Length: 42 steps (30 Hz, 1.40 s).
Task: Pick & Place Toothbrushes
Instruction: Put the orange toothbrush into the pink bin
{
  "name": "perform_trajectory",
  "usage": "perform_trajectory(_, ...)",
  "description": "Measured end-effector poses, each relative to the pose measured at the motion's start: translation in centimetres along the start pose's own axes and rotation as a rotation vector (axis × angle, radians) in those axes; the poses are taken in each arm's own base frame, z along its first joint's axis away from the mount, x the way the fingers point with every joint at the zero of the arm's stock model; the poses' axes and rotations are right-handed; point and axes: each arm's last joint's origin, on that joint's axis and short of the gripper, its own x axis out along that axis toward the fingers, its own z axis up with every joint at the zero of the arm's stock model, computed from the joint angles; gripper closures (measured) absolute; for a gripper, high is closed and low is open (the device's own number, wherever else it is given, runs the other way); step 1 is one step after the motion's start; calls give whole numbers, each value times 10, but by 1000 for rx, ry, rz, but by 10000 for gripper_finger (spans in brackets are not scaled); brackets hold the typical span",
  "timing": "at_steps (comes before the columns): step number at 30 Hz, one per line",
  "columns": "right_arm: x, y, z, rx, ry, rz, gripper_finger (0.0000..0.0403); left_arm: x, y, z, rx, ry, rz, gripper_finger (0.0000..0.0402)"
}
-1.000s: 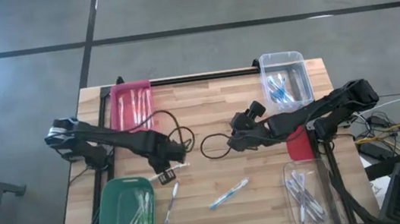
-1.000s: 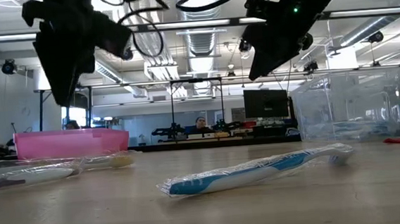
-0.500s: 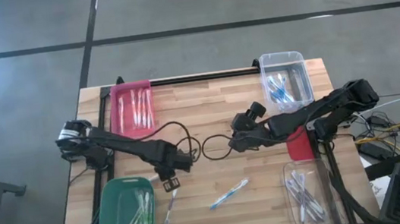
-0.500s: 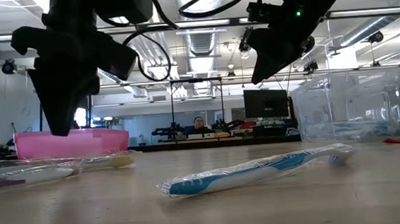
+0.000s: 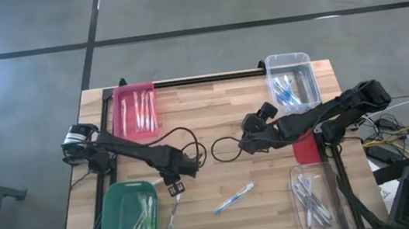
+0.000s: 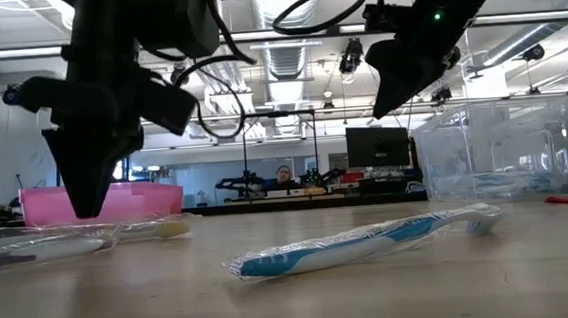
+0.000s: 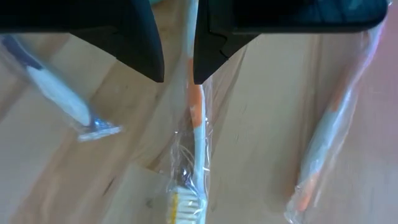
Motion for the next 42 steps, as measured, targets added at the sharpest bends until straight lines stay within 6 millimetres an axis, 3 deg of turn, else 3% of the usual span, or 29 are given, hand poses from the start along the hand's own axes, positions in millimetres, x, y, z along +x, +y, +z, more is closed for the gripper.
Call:
perform_trajectory(11,1,-1,-3,1,5,-4,168,29,6,-9,-15,8,-35,310)
perform_trajectory(19,1,-1,-3,2,3,-6,181,33,7,-11,-28,4,-48,311)
perform_trajectory(31,1,-1,-3,1,2,-6,168,32,7,-9,-26,-7,-43,377)
perform_trajectory(37,1,-2,-3,1,3,-6,154,19,2,-1,0,-43,-54,382)
perform_trajectory(42,1,-2,-5,-5,7,-10,147,-17,-2,9,29,-145,-60,383)
